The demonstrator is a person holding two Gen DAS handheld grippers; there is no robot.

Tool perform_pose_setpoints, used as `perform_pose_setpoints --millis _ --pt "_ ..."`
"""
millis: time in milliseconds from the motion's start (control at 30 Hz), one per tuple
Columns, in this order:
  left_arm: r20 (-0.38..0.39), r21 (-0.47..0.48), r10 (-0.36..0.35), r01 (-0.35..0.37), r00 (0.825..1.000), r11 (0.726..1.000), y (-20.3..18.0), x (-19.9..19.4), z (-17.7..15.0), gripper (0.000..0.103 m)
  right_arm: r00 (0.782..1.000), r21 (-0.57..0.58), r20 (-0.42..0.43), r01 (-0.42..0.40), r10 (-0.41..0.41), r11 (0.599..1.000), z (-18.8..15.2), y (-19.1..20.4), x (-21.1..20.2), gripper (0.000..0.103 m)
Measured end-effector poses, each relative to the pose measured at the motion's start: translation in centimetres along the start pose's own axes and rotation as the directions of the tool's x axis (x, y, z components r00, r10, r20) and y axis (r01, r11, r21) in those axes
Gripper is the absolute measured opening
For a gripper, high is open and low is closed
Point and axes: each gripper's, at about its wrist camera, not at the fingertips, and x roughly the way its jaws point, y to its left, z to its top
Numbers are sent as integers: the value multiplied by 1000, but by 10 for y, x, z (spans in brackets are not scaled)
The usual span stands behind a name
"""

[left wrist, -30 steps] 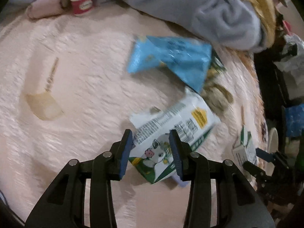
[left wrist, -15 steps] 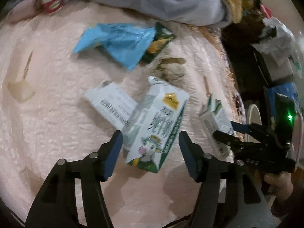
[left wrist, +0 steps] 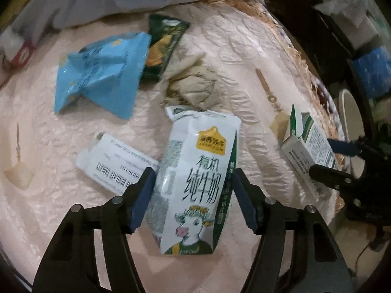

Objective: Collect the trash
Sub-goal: 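Grasp the white organic milk carton with the left gripper while the right grasps the watermelon frost box, then carry the milk carton and watermelon frost box over the white bucket and open both grippers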

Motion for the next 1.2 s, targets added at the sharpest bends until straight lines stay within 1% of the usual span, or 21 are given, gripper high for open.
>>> perform_pose_setpoints --millis 33,100,167,267,333,367,400,433,467,533,567,600,633,800,833,900,967,1000,1100,1167,1200 --pt "-6 37 12 -12 1000 999 -5 2 1 67 1000 2 5 -3 3 1000 0 1 0 69" --pt "-10 90 20 -19 1000 996 -13 5 2 69 1000 9 9 -5 5 1000 2 3 2 70" --pt "-16 121 13 -11 1000 993 -17 9 3 71 1000 11 12 1 -1 1000 3 6 5 70" --pt "-14 112 -4 6 1000 994 -15 10 6 71 1000 -13 2 22 -22 1000 1 6 10 70" --pt "-8 96 -22 23 1000 995 -12 10 6 68 999 -35 -6 41 -42 999 0 5 15 70" --pt "-4 95 -22 22 1000 995 -11 9 6 64 999 -41 -7 51 -51 998 -1 4 17 70" --pt "1 95 -19 19 1000 995 -10 8 5 57 998 -41 -10 59 -59 997 -2 2 20 70" --pt "1 89 -21 20 1000 996 -9 7 5 51 998 -36 -8 58 -59 998 -3 1 21 67" --pt "2 77 -27 27 1000 997 -6 2 2 50 998 -34 0 60 -60 998 -3 -1 20 56" --pt "7 33 -62 61 998 998 5 -6 1 37 998 -41 11 56 -56 998 -3 0 17 56" --pt "15 -2 -93 93 996 996 11 -10 1 33 999 -44 13 49 -48 998 -3 0 14 56" --pt "20 -22 -107 107 994 994 14 -14 0 27 999 -51 24 43 -42 998 -4 2 10 55" --pt "19 -45 -128 129 992 991 18 -18 0 24 998 -62 38 42 -40 997 -5 3 3 55" --pt "4 -76 -131 131 991 988 17 -21 -1 24 999 -77 49 27 -23 997 -6 3 -16 55" --pt "-4 -86 -135 134 991 987 14 -18 4 25 999 -74 45 21 -18 997 -7 2 -17 55" --pt "-13 -98 -177 175 984 980 11 -14 5 28 999 -67 40 0 3 998 -8 -1 -17 55" --pt "-44 -96 -218 213 975 972 -4 -8 5 29 999 -70 38 -8 10 998 -10 -4 -18 55" --pt "-66 -78 -213 208 975 975 -13 -3 3 29 999 -73 35 -7 9 997 -12 -6 -19 55" --pt "-85 -50 -209 205 974 977 -33 5 1 28 999 -64 34 -4 7 998 -16 -10 -22 55" --pt "-78 -68 -195 190 978 979 -36 6 2 26 999 -43 34 -8 10 999 -20 -18 -25 55" --pt "-70 -96 -200 192 977 977 -35 7 2 19 999 -35 36 -13 14 999 -21 -20 -27 55"
